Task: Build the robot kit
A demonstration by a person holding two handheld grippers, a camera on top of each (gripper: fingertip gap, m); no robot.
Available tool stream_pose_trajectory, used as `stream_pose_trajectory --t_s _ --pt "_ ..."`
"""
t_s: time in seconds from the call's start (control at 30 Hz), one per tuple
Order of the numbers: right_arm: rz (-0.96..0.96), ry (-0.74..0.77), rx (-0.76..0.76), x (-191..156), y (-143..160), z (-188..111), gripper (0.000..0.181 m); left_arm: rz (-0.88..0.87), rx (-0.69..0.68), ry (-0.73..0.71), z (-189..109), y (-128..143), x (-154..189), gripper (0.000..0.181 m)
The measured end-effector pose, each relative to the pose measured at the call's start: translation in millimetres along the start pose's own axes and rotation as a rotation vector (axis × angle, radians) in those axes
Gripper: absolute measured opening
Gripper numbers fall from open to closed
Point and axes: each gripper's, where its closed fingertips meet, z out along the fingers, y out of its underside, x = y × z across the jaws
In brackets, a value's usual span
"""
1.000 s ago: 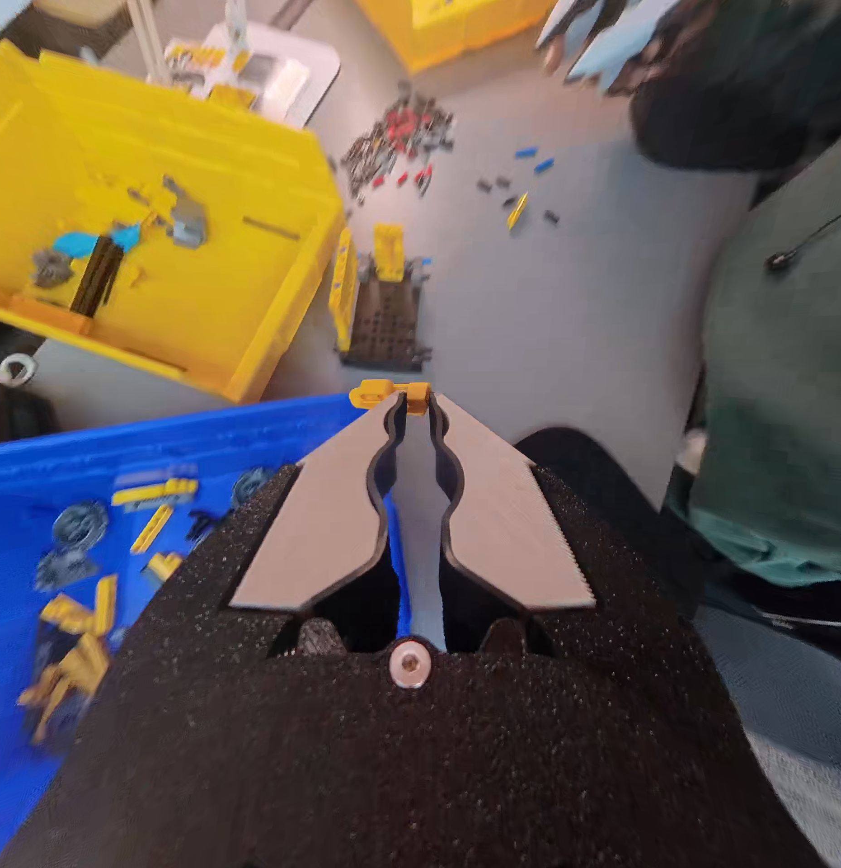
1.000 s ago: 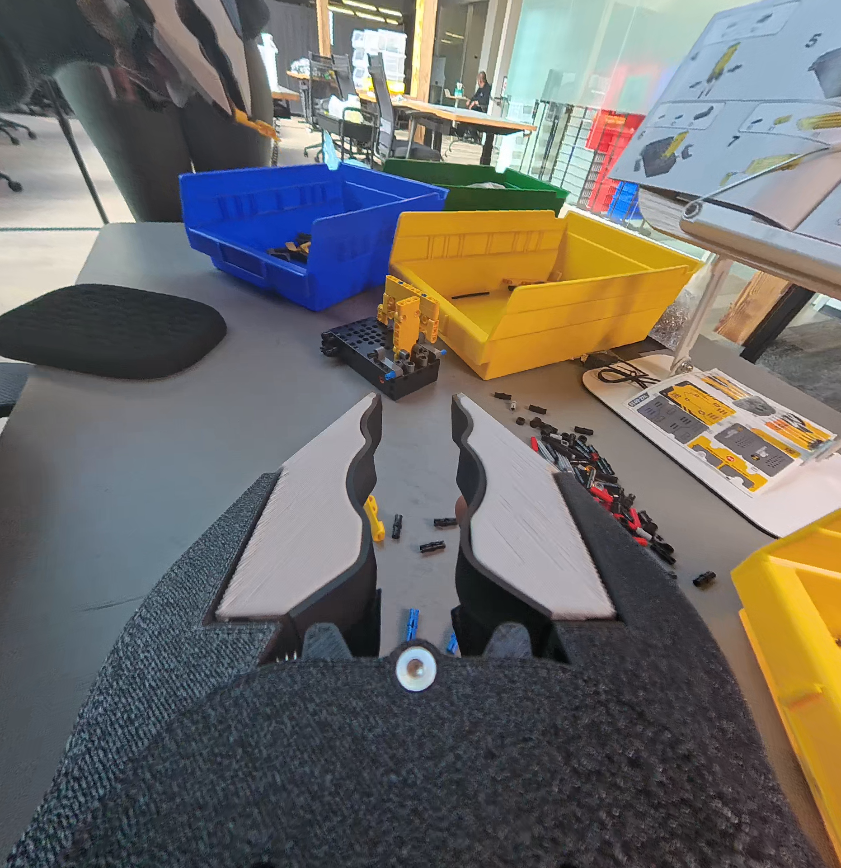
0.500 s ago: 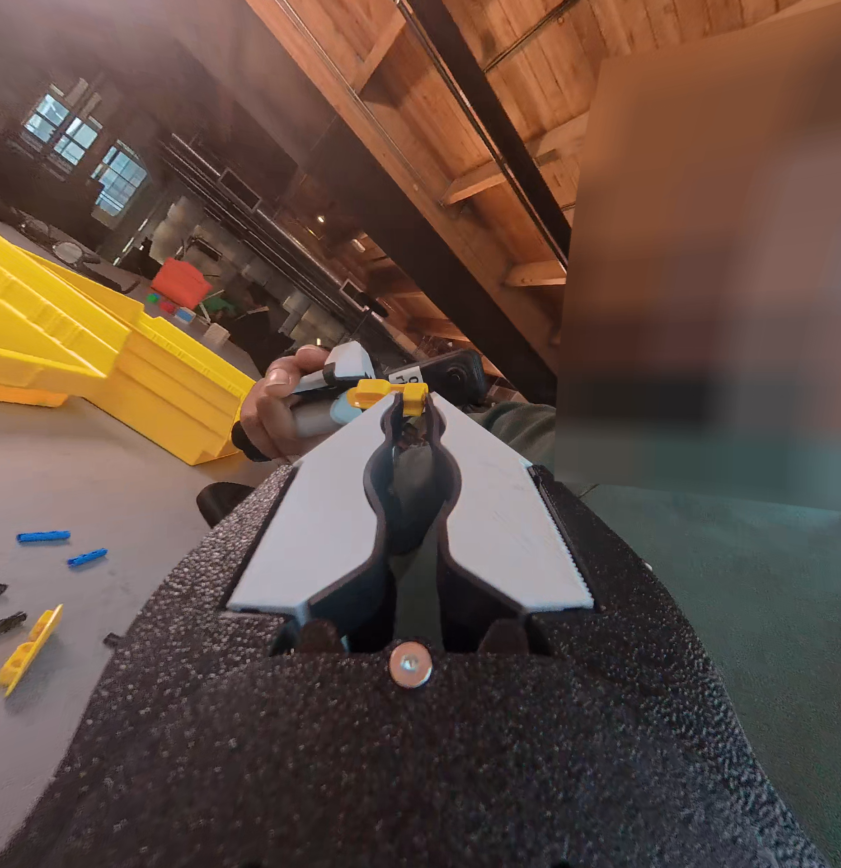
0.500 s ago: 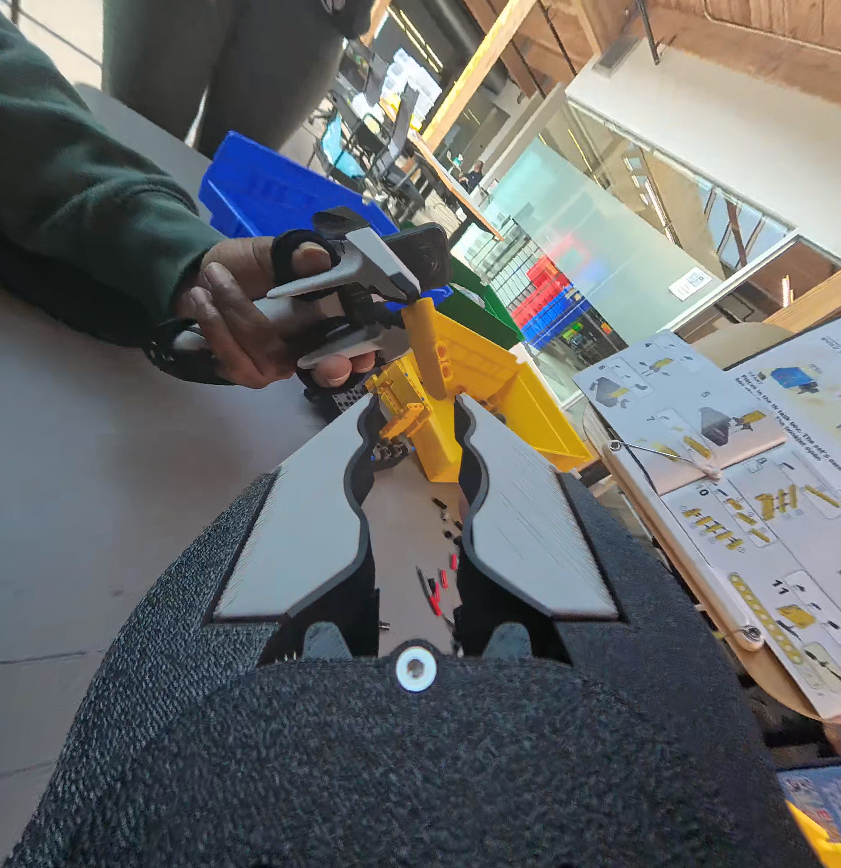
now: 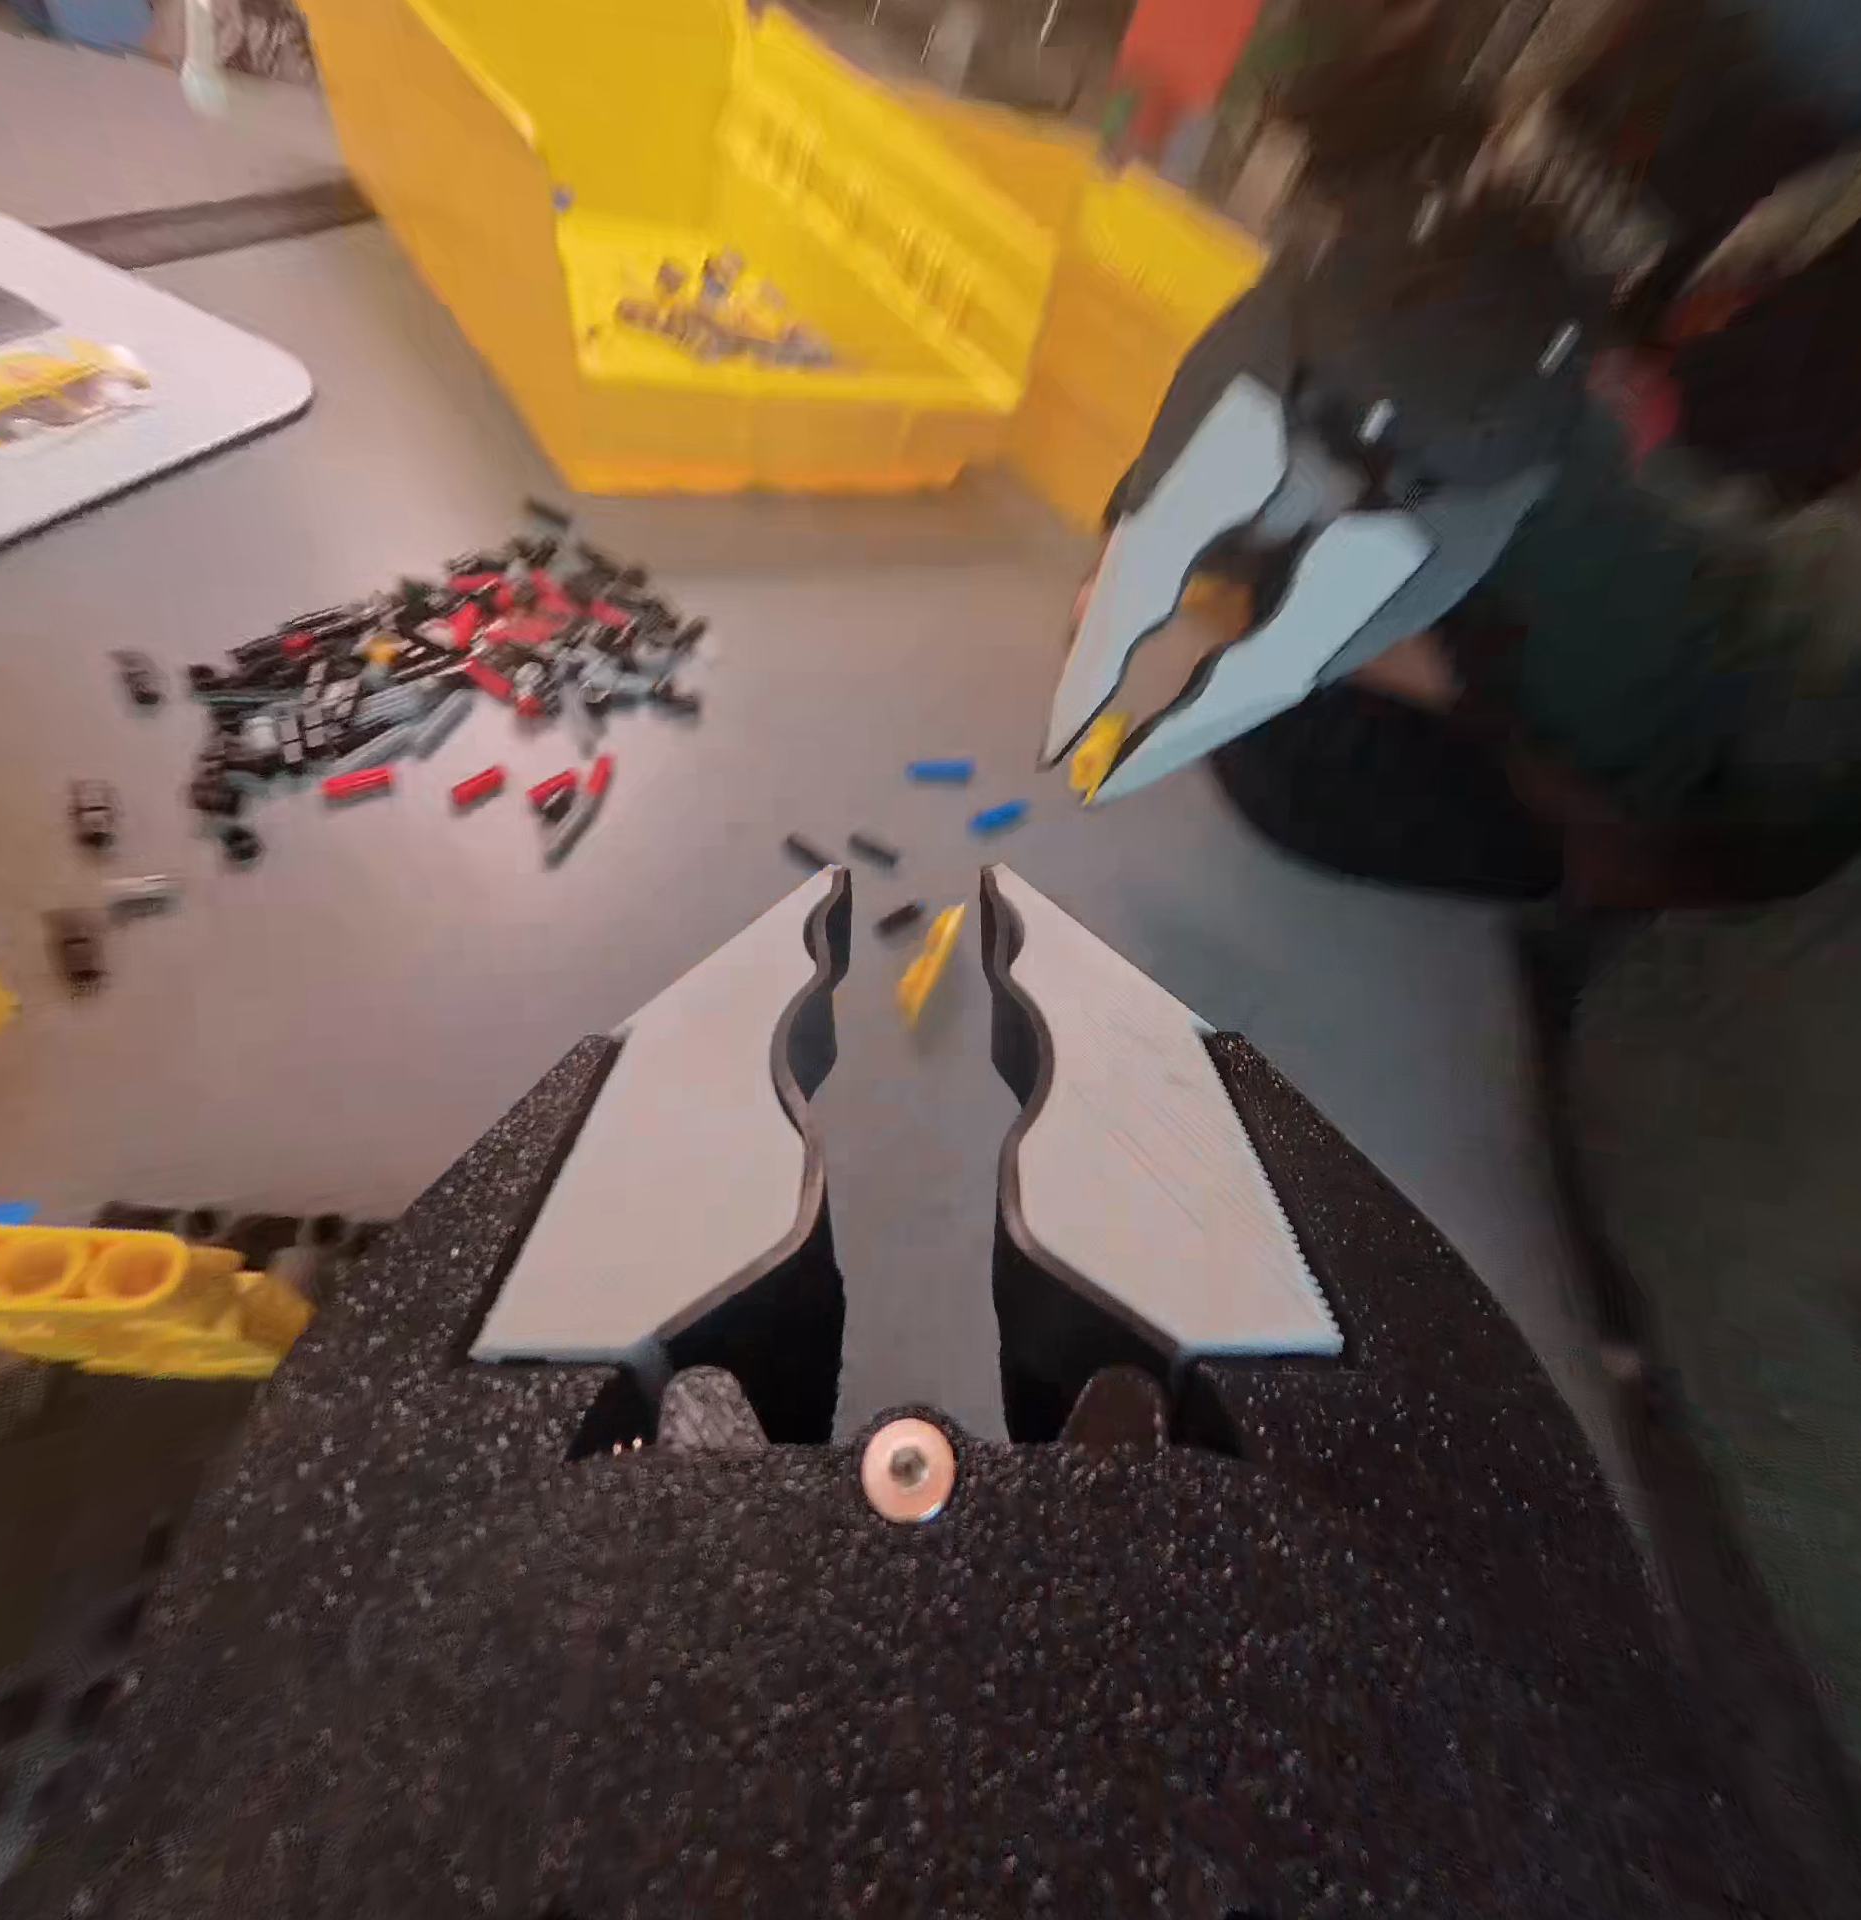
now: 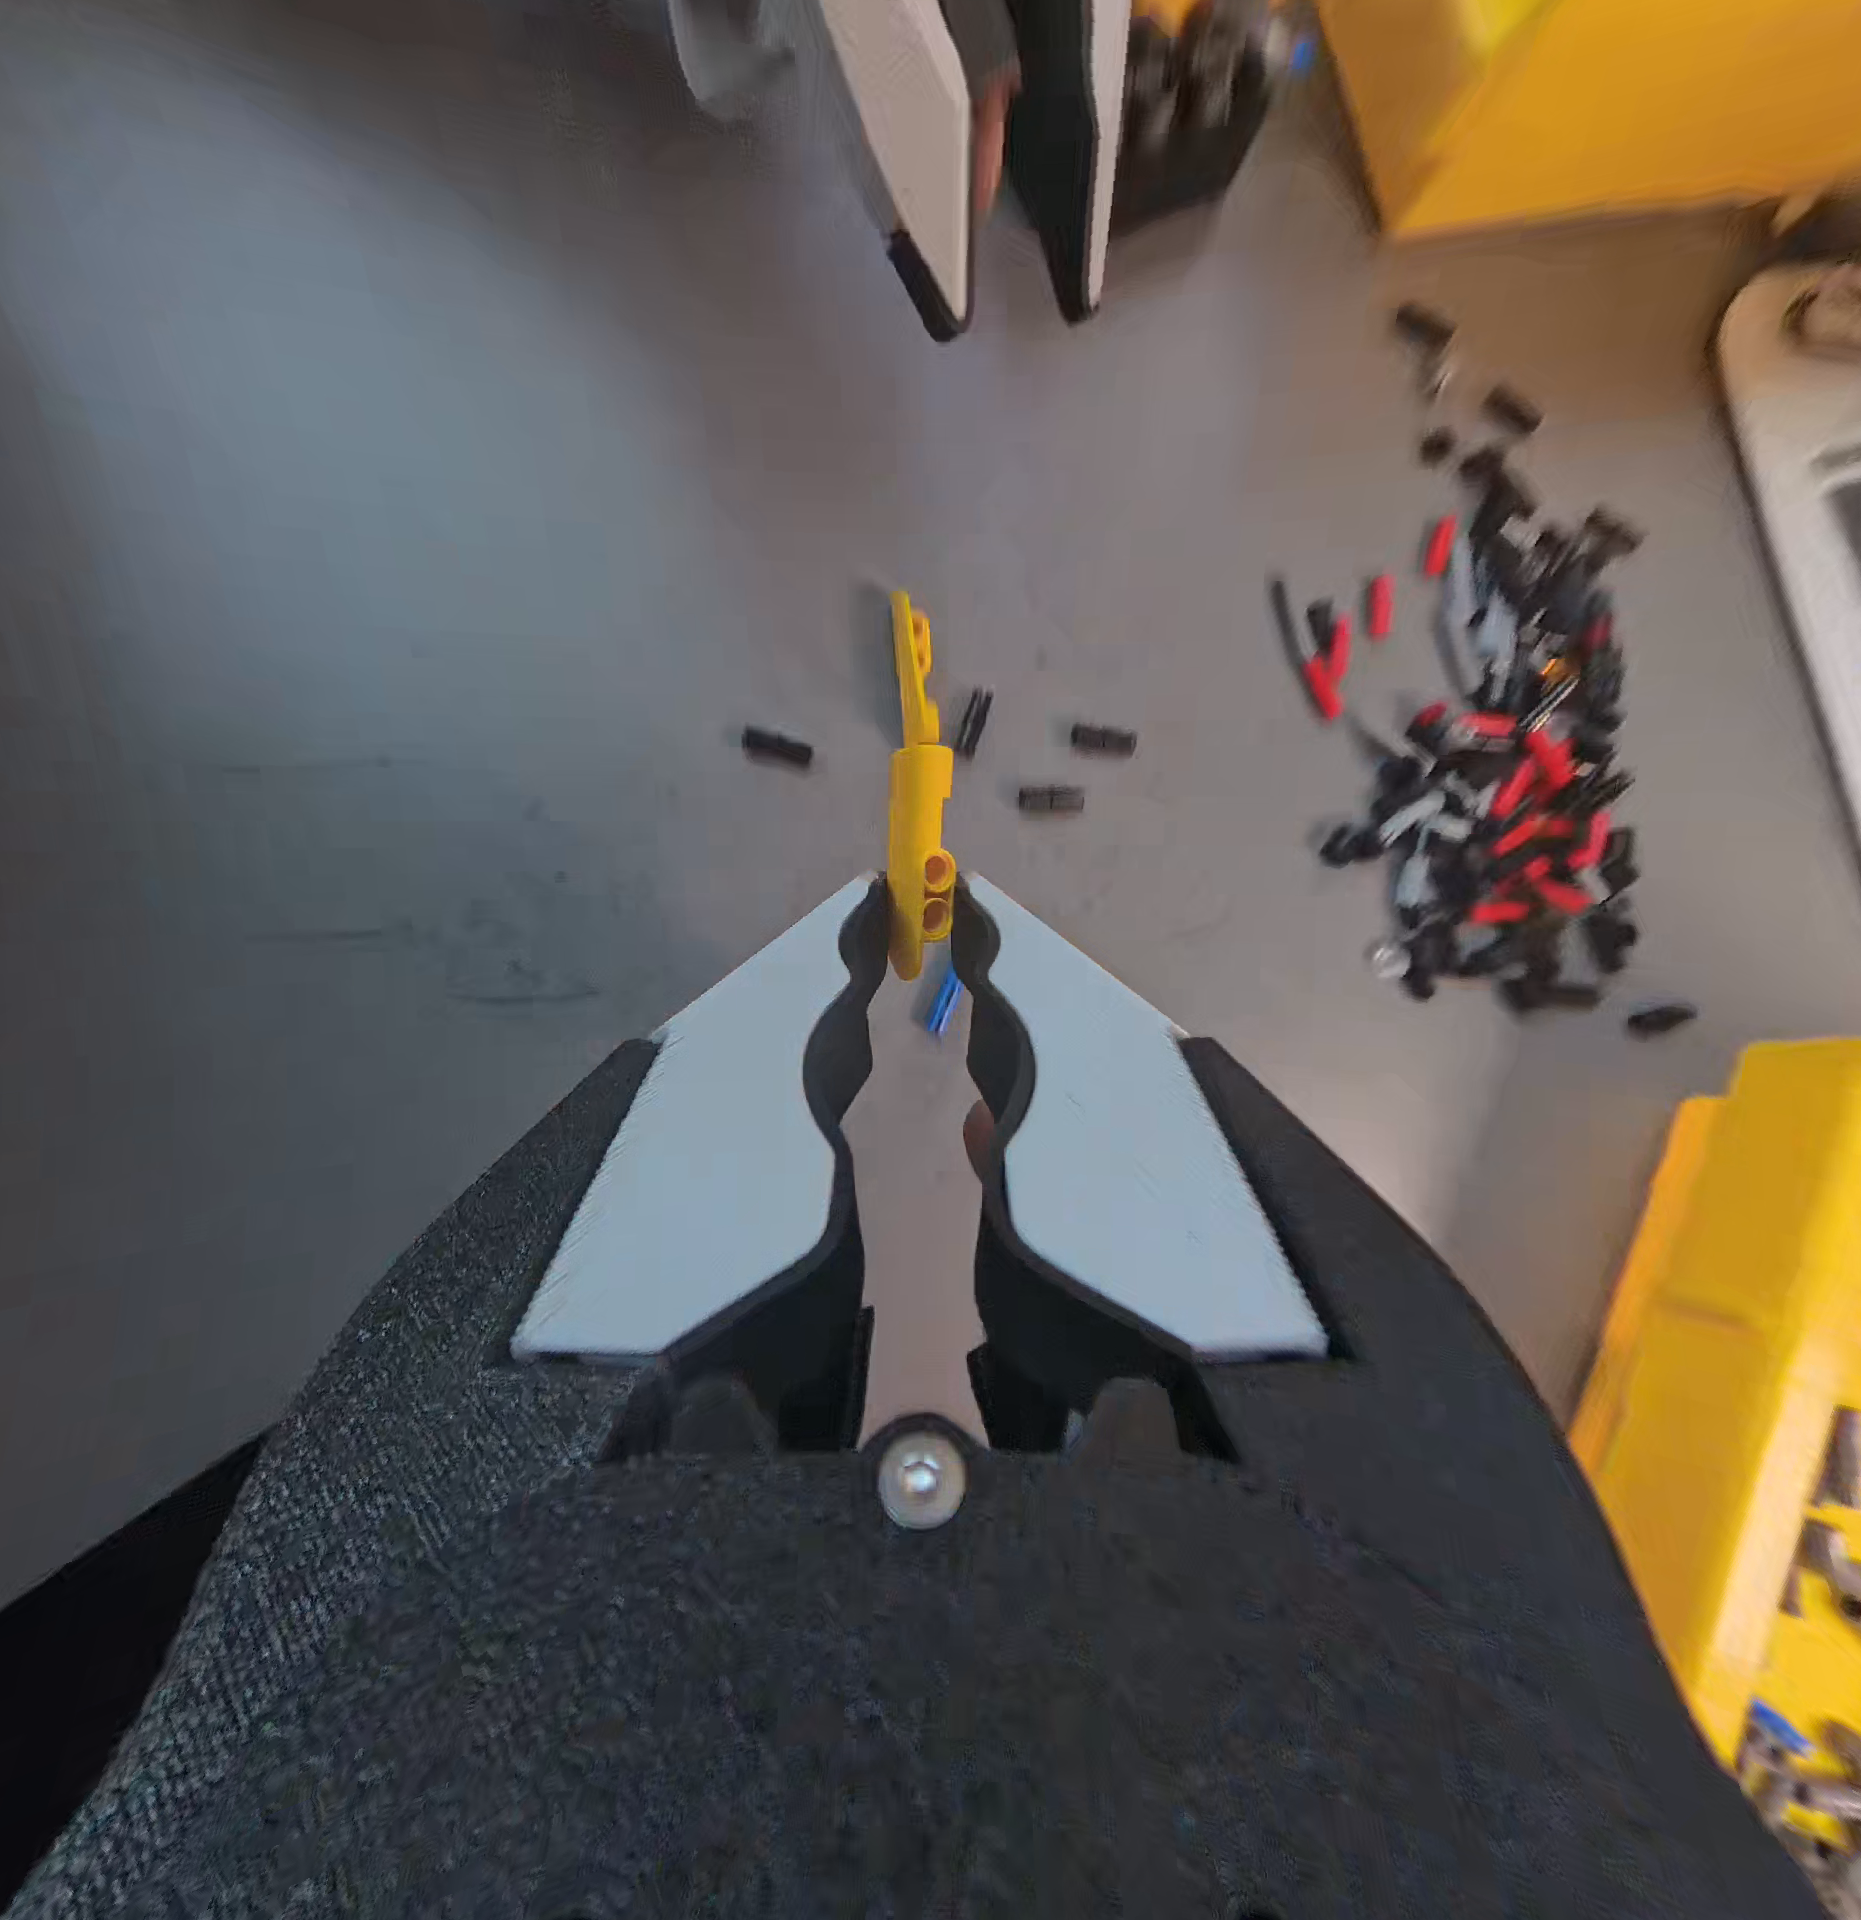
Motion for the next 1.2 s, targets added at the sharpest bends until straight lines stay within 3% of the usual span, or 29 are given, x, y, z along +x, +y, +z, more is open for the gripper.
stream_pose_trajectory --t_s 0.03,0.1,0.33,0.57,0.73,0.83,0.93,1.1,1.2 --pt "0.048 -0.045 -0.048 -2 13 6 0.011 0.125 -0.121 -0.086 6 16 -8 0.024" --pt "0.148 -0.154 -0.091 -10 22 15 0.011 0.238 -0.266 -0.113 21 35 -9 0.022" --pt "0.206 -0.271 -0.174 -15 20 28 0.009 0.145 -0.400 0.051 44 45 6 0.003" --pt "0.142 -0.306 -0.172 -19 12 32 0.014 -0.184 -0.463 0.208 19 51 16 0.000" --pt "0.083 -0.271 -0.119 -15 10 33 0.023 -0.450 -0.424 0.358 -4 51 35 0.000" --pt "-0.009 -0.221 -0.114 -14 13 29 0.029 -0.513 -0.454 0.315 -6 68 31 0.000" --pt "-0.026 -0.170 -0.114 -14 15 25 0.030 -0.450 -0.440 0.234 -6 70 20 0.001" --pt "0.032 -0.085 -0.090 -16 19 23 0.029 -0.116 -0.444 -0.030 -10 67 -5 0.018" --pt "0.050 -0.053 -0.060 -19 16 26 0.029 0.072 -0.414 -0.047 -9 60 6 0.023"
